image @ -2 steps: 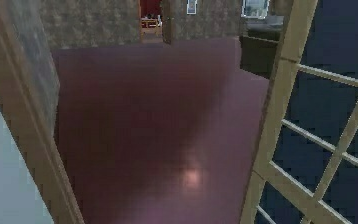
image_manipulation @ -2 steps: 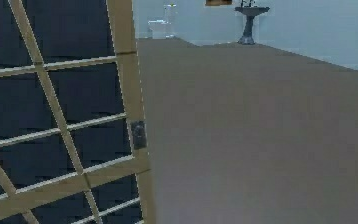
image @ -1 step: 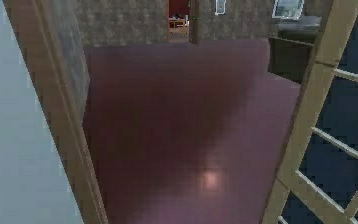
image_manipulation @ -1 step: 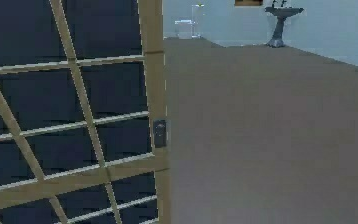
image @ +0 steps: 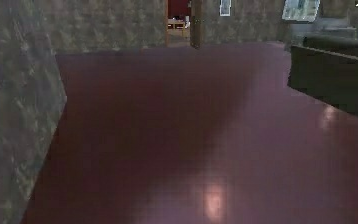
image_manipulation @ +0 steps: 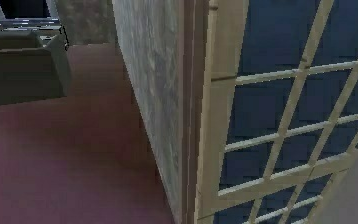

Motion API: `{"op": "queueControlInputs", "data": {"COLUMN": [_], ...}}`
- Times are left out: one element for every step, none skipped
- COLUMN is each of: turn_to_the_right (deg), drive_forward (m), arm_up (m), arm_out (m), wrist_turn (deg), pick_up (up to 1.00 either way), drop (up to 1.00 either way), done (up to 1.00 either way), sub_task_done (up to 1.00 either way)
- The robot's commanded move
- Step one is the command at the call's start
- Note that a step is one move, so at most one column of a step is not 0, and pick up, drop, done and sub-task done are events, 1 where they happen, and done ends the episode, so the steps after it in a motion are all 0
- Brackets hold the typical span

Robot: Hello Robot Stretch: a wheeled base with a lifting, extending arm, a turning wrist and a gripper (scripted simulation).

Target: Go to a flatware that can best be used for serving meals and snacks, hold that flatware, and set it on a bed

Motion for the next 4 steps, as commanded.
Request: {"op": "queueControlInputs", "data": {"turn_to_the_right": [0.0, 0.0, 0.0, 0.0], "drive_forward": [1.00, 1.00, 1.00, 1.00], "arm_up": [0.00, 0.00, 0.00, 0.00], "arm_out": [0.00, 0.00, 0.00, 0.00], "wrist_turn": [0.0, 0.0, 0.0, 0.0], "pick_up": [0.00, 0.00, 0.00, 0.00], "drop": [0.00, 0.00, 0.00, 0.00], "done": [0.00, 0.00, 0.00, 0.00], "sub_task_done": [0.00, 0.00, 0.00, 0.00]}}
